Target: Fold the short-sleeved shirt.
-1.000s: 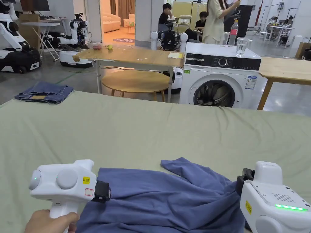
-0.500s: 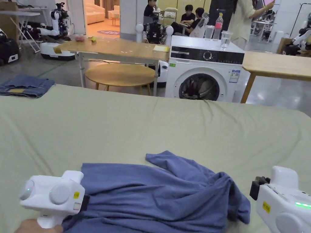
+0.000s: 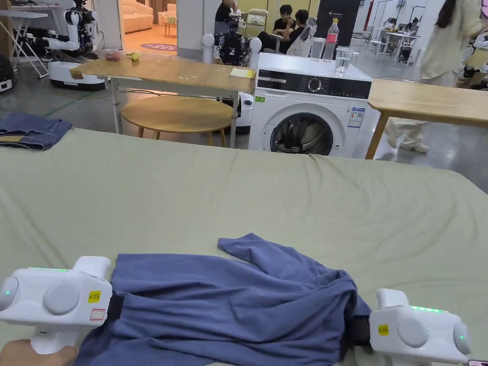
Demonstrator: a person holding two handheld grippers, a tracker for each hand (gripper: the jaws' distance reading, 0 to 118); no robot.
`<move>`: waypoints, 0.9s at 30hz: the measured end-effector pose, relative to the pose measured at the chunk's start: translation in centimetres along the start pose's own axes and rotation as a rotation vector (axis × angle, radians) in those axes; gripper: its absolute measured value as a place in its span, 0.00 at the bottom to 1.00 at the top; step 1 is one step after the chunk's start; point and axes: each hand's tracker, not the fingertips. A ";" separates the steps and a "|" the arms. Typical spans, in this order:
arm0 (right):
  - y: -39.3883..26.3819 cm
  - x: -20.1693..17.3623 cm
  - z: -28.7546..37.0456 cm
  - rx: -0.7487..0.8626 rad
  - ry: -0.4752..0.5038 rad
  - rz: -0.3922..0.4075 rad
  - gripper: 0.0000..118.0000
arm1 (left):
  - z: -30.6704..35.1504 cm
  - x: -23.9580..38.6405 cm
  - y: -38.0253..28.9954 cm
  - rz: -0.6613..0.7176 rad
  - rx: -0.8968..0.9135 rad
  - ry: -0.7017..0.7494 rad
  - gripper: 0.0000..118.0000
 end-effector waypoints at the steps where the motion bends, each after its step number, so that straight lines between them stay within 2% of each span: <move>1: -0.1 -0.2 0.5 0.045 0.007 0.012 0.35 | 0.0 -0.1 0.0 0.000 0.002 -0.004 0.00; 3: -0.2 -0.2 1.0 0.060 0.006 0.004 0.03 | 0.0 -0.2 0.0 0.002 0.005 -0.005 0.00; 6: 0.1 0.5 2.2 0.093 0.066 -0.031 0.02 | 0.7 -0.2 0.5 0.003 0.028 -0.020 0.00; 9: 1.2 0.8 5.1 0.223 -0.011 0.010 0.02 | 2.3 -0.6 1.7 0.015 0.099 -0.044 0.00; 11: 2.6 1.3 7.0 0.286 0.014 -0.020 0.02 | 3.8 -0.8 2.9 0.026 0.139 -0.062 0.00; 14: 5.1 1.9 10.2 0.388 0.002 -0.031 0.02 | 6.5 -0.6 5.0 0.003 0.207 -0.054 0.00; 19: 9.4 2.1 14.0 0.462 -0.016 0.003 0.02 | 10.9 -1.2 9.5 -0.005 0.303 -0.040 0.00; 27: 16.1 1.6 18.7 0.556 -0.026 0.011 0.02 | 16.6 -3.3 17.7 0.008 0.411 0.014 0.00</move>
